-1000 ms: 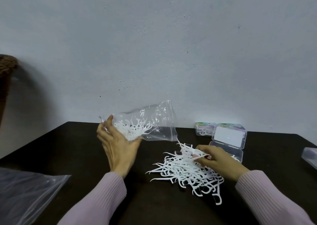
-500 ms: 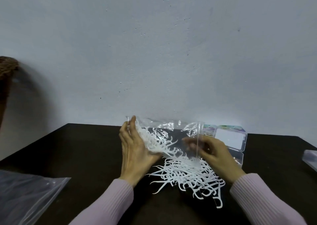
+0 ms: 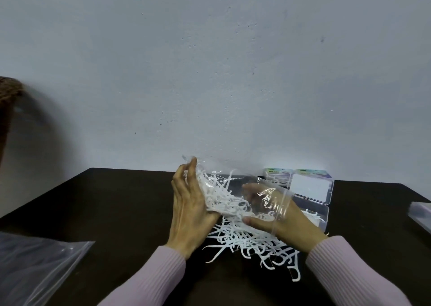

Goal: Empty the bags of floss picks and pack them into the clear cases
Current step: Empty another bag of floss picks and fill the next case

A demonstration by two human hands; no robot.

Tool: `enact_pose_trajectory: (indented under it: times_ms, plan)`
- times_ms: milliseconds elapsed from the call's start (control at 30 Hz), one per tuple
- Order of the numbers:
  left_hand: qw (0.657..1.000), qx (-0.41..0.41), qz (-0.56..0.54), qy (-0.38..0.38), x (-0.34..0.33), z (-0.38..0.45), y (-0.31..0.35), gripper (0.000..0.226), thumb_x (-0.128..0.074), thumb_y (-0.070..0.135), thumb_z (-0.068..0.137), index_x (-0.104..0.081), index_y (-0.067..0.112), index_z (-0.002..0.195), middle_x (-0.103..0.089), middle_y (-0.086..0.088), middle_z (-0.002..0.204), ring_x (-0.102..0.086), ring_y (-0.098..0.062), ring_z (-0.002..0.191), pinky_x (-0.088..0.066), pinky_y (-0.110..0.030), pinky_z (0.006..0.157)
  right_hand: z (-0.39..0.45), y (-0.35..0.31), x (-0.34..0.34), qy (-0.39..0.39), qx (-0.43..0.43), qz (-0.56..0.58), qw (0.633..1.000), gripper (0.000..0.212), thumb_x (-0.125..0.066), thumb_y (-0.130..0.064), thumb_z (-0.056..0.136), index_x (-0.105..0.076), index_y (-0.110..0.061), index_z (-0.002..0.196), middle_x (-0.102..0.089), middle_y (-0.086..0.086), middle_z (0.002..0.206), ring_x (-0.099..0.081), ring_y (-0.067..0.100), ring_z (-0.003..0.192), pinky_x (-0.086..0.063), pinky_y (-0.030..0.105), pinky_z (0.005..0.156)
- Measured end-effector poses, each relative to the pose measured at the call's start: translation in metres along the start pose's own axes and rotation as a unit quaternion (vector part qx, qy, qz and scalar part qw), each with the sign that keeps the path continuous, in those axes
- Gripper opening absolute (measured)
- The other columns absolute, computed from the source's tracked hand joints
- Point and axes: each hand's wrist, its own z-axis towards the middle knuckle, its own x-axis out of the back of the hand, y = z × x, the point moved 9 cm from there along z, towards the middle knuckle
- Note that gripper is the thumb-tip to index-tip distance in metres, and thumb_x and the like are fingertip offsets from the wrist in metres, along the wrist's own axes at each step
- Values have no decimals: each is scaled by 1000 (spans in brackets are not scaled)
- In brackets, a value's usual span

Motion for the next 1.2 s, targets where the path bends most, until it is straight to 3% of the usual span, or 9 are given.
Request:
enact_pose_trajectory:
  times_ms: [200, 367, 500, 567, 633, 733, 900, 1033, 1200]
  plan:
    - [1000, -2, -3, -3, -3, -4, 6, 130, -88, 13, 55, 2, 38, 145, -11, 6, 138, -31, -20, 128, -48, -46, 97, -3, 7, -18, -66, -30, -47, 996, 49, -54, -58, 74, -46, -32, 115, -48, -17, 116, -48, -2, 103, -43, 11, 91]
    - [1000, -6, 5, -4, -3, -4, 9, 129, -89, 21, 55, 0, 34, 147, -11, 5, 137, -28, -16, 127, -44, -45, 101, -2, 16, -10, -35, -72, -24, 997, 49, -57, -39, 86, -46, -22, 130, -53, -8, 121, -48, 1, 102, -38, 14, 90]
    - [1000, 0, 16, -1, 2, 0, 6, 123, -80, 53, 54, -6, 25, 148, -13, 2, 138, -30, -22, 128, -40, -45, 102, 0, 14, 5, -5, -71, -1, 997, 9, -59, -34, 82, -56, -26, 85, -61, -13, 78, -57, -10, 63, -44, 7, 64]
    - [1000, 18, 22, 0, 4, 2, -1, 123, -77, 56, 53, -7, 22, 148, -13, 2, 137, -29, -24, 129, -40, -46, 102, 0, 15, 11, 8, -63, 4, 998, 15, -56, -41, 75, -58, -27, 77, -64, -10, 74, -59, -5, 65, -50, 18, 70]
    - [999, 37, 33, 7, 7, 3, -9, 127, -85, 47, 52, -7, 19, 149, -12, 2, 137, -26, -24, 130, -38, -47, 105, 0, 18, 17, 20, -65, 9, 998, 13, -61, -38, 75, -60, -26, 81, -66, -7, 80, -61, 6, 73, -51, 22, 74]
    - [997, 51, 56, 29, 14, 5, -20, 125, -87, 40, 54, -9, 14, 148, -12, 0, 137, -24, -24, 129, -34, -45, 106, 0, 21, 19, 11, -58, -28, 998, 12, -65, -19, 84, -60, -30, 80, -67, -7, 75, -59, -1, 66, -46, 13, 65]
    - [988, 112, 92, 58, 24, 5, -42, 121, -89, 26, 57, -11, 9, 148, -14, -16, 141, -20, -25, 128, -25, -37, 107, -1, 40, 17, -10, -104, -47, 993, 13, -65, -21, 85, -58, -32, 84, -71, -3, 78, -66, 3, 73, -52, 20, 74]
    - [980, 158, 94, 76, 32, 5, -52, 111, -84, 20, 65, -11, 8, 148, -14, -21, 143, -19, -28, 129, -26, -39, 109, -1, 45, 16, -22, -108, -99, 989, 9, -63, -19, 87, -63, -24, 95, -63, -13, 80, -57, -4, 72, -40, 4, 62]
    - [969, 208, 87, 101, 39, 6, -58, 106, -80, 8, 66, -12, 8, 147, -15, -23, 144, -22, -32, 129, -27, -40, 108, -3, 47, 12, -47, -126, -135, 982, 34, -65, -22, 85, -60, -21, 119, -59, -7, 98, -53, 2, 82, -40, 4, 62]
